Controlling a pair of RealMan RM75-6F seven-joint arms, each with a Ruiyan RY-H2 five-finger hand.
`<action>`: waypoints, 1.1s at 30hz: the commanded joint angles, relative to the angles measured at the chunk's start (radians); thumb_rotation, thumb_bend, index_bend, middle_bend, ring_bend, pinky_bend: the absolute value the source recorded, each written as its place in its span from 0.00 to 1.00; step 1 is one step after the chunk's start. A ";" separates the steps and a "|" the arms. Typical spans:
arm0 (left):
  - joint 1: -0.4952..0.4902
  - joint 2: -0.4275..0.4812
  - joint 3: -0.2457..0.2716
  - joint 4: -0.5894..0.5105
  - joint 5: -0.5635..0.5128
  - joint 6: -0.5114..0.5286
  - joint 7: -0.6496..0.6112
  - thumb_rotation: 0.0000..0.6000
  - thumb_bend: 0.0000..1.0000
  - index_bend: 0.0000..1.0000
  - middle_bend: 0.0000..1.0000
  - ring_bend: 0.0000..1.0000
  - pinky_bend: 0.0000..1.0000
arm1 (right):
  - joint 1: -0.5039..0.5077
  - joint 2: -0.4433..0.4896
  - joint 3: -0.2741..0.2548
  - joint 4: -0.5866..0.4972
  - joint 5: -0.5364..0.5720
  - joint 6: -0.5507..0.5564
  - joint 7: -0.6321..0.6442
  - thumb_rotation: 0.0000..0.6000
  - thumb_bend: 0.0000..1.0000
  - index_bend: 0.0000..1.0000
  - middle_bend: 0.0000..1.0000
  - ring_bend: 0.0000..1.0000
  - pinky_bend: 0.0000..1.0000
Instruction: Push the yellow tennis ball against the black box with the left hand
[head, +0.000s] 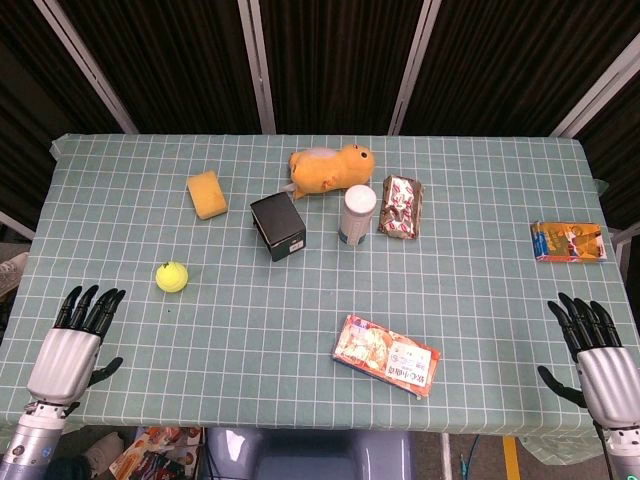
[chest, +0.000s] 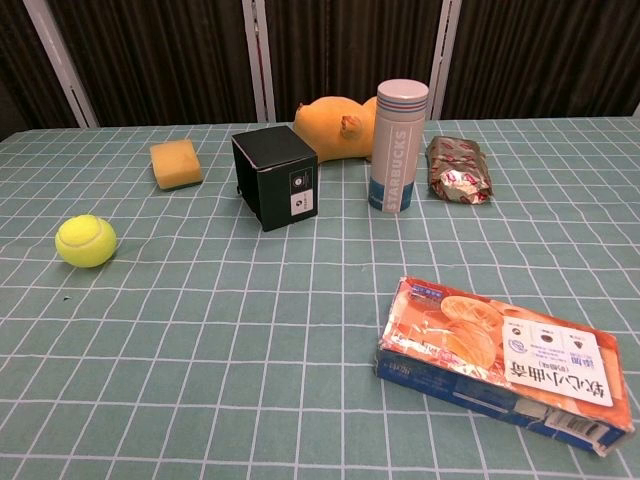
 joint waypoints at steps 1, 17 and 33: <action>0.002 -0.005 -0.007 0.001 -0.032 -0.024 0.033 1.00 0.04 0.00 0.10 0.03 0.00 | 0.001 0.001 0.004 -0.001 -0.005 0.009 0.012 1.00 0.27 0.00 0.00 0.00 0.00; -0.067 -0.026 -0.064 0.246 -0.104 -0.151 -0.012 1.00 0.43 0.49 0.59 0.59 0.56 | -0.005 0.013 0.007 -0.007 0.014 0.009 0.023 1.00 0.27 0.00 0.00 0.00 0.00; -0.216 -0.125 -0.067 0.543 -0.113 -0.375 -0.225 1.00 0.44 0.56 0.61 0.64 0.62 | -0.015 0.018 0.011 -0.002 0.012 0.028 0.038 1.00 0.27 0.00 0.00 0.00 0.00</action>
